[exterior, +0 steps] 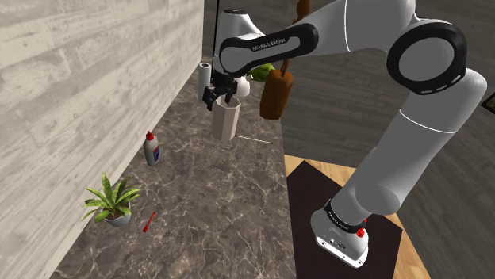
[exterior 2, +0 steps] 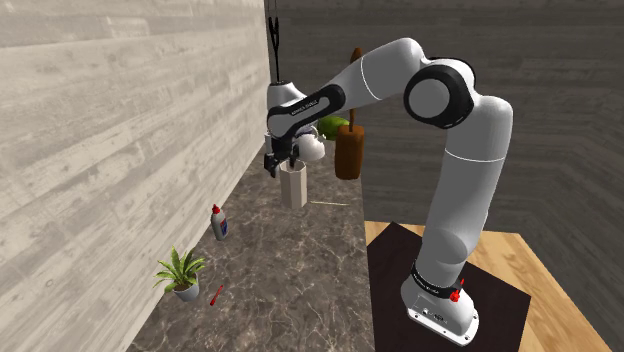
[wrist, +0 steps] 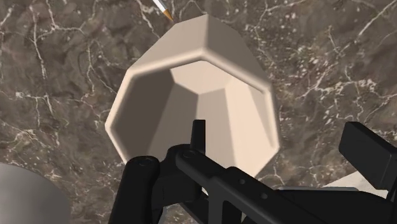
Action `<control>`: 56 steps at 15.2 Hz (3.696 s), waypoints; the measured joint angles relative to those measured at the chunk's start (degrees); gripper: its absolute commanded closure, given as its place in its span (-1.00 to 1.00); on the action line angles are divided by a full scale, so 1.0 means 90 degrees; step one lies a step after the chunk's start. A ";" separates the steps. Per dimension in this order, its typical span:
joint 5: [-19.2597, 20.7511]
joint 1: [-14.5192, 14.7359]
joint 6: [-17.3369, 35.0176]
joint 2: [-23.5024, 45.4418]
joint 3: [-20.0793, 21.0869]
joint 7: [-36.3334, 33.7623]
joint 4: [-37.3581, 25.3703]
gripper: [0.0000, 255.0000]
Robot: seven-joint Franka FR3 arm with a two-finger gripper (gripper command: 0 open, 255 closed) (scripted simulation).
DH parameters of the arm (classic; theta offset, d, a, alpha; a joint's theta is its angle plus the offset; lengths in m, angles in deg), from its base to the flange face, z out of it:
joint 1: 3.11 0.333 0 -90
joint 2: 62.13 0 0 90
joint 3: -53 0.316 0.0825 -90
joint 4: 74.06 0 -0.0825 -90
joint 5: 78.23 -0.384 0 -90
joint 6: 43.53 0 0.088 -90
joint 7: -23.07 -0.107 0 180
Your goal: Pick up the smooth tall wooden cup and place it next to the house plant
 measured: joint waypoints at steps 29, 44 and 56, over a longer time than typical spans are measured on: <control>-0.0015 -0.0008 -0.0203 -0.0063 -0.0003 0.0024 -0.0140 1.00; -0.0065 -0.0015 -0.1419 -0.0341 -0.0003 0.0096 -0.1080 1.00; -0.0077 -0.0008 -0.2450 -0.0364 0.0003 0.0121 -0.2089 1.00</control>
